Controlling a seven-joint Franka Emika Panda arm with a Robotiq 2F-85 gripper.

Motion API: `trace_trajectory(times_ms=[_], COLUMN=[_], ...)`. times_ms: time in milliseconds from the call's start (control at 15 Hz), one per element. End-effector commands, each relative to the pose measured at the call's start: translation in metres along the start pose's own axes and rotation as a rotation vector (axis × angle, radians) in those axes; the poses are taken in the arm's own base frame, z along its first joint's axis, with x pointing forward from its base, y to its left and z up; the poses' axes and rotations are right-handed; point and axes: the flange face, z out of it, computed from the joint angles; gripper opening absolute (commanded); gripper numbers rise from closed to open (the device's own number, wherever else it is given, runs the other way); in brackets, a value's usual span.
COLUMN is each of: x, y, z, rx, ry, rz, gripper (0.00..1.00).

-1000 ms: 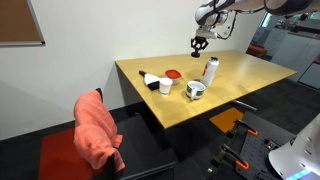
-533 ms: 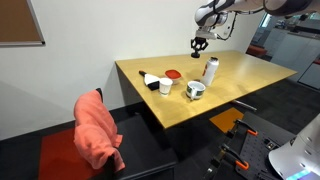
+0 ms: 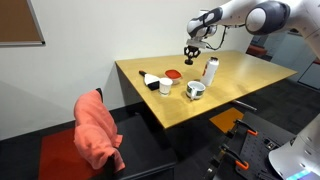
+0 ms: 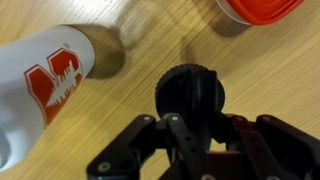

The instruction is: Remove the black lid from the white bottle and place it on the table

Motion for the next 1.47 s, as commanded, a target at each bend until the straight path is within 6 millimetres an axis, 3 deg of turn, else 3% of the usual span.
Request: trace_trajectory(times_ms=[0, 400, 867, 933, 1067, 1400], x=[0.006, -0.007, -0.017, -0.017, -0.015, -0.007], y=[-0.019, -0.038, -0.043, -0.043, -0.044, -0.051], z=[0.027, 0.064, 0.083, 0.083, 0.08, 0.05], rx=[0.003, -0.036, -0.083, -0.088, -0.09, -0.057], ry=[0.002, -0.01, -0.02, -0.019, -0.014, 0.008], rz=[0.045, 0.057, 0.051, 0.049, 0.046, 0.028], gripper=[0.03, 0.03, 0.03, 0.36, 0.42, 0.81])
